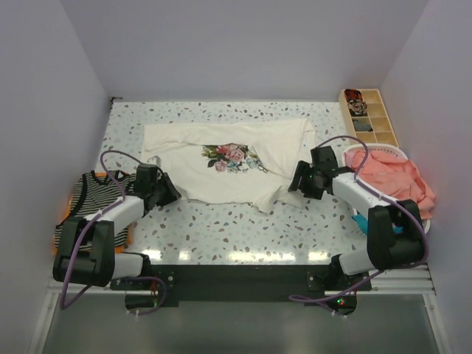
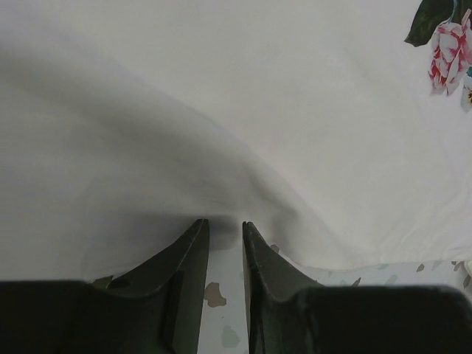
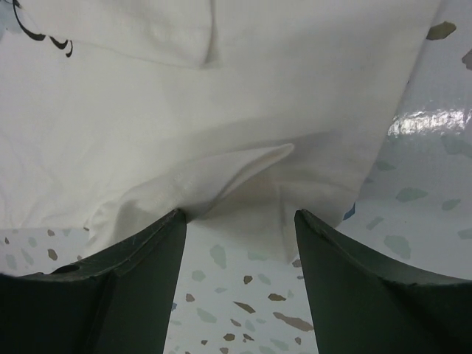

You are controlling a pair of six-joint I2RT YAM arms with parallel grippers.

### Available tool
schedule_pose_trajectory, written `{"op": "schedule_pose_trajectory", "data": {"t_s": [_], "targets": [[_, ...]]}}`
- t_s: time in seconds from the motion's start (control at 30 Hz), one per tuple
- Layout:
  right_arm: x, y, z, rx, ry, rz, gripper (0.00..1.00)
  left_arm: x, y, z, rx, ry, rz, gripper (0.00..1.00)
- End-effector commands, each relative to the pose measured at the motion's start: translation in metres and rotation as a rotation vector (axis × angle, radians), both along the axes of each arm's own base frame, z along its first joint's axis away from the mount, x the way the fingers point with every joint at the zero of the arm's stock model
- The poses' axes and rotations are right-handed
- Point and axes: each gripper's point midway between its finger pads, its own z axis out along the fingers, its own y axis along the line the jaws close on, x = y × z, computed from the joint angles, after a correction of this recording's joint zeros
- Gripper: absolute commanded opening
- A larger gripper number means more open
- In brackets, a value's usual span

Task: Fold and stack the t-shirts
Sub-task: Grap the side of the flattened tshirt closest away from the robot with both arms

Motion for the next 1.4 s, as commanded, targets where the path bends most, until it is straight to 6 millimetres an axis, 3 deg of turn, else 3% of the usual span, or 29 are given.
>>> {"op": "schedule_pose_trajectory", "data": {"t_s": [0.0,0.23,0.3,0.43,0.57,0.7,0.8,1.0,1.17,1.37], "targets": [[0.035,0.002,0.010,0.041,-0.101,-0.020,0.64,-0.014,0.007,-0.008,0.052,0.051,-0.014,0.30],[0.048,0.008,0.021,0.111,-0.150,-0.024,0.63,-0.016,0.009,-0.009,0.059,0.058,-0.007,0.30],[0.049,0.007,0.032,0.111,-0.183,-0.017,0.63,-0.016,0.009,-0.009,0.060,0.058,-0.007,0.30],[0.049,0.003,0.033,0.063,-0.186,0.031,0.63,-0.015,0.010,-0.010,0.063,0.058,-0.005,0.30],[0.045,0.016,0.039,0.110,-0.186,0.117,0.60,-0.015,0.009,-0.010,0.059,0.060,-0.007,0.30],[0.027,0.023,0.060,0.165,-0.199,0.149,0.61,-0.015,0.010,-0.009,0.062,0.058,-0.003,0.30],[0.016,0.015,0.056,0.133,-0.189,0.128,0.63,-0.013,0.009,-0.007,0.057,0.053,-0.005,0.30],[0.026,-0.005,0.042,0.029,-0.180,0.061,0.64,-0.014,0.009,-0.006,0.057,0.053,-0.005,0.30],[0.039,-0.002,0.024,0.052,-0.118,0.047,0.63,-0.014,0.010,-0.002,0.063,0.042,0.003,0.30],[0.047,0.011,0.020,0.120,-0.090,0.063,0.62,-0.014,0.012,-0.002,0.068,0.046,0.007,0.30]]}}
